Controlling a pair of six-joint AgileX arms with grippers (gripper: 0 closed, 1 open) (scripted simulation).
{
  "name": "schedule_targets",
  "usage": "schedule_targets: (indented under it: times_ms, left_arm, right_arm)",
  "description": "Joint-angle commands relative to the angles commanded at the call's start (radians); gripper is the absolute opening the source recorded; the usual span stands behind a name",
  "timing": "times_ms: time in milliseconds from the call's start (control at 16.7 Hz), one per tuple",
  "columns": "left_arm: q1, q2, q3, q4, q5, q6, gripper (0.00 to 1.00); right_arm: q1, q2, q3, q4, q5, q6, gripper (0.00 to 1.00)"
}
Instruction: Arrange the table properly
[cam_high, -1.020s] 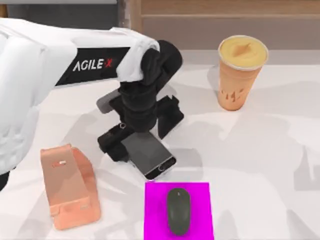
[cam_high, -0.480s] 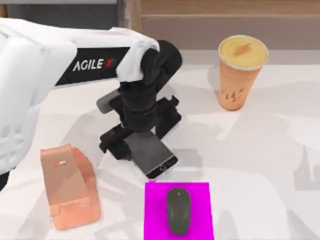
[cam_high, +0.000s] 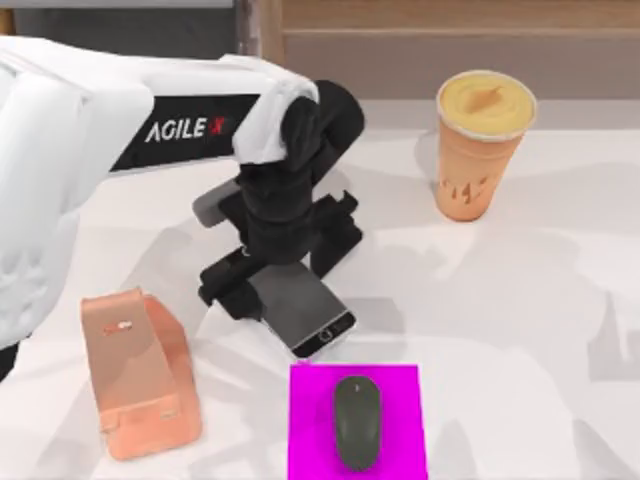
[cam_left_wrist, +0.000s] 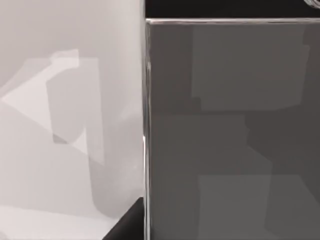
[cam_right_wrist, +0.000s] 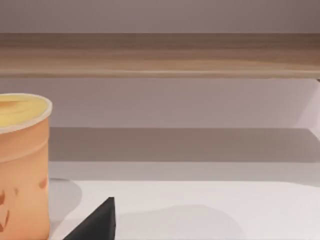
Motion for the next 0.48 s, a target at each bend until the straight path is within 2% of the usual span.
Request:
schedule_targets:
  times_ms: [480]
  left_arm:
    - [-0.003, -0.037, 0.046, -0.074, 0.003, -0.001, 0.0]
  right_arm:
    - [0.0, 0.0, 0.0, 0.0, 0.0, 0.0, 1.0]
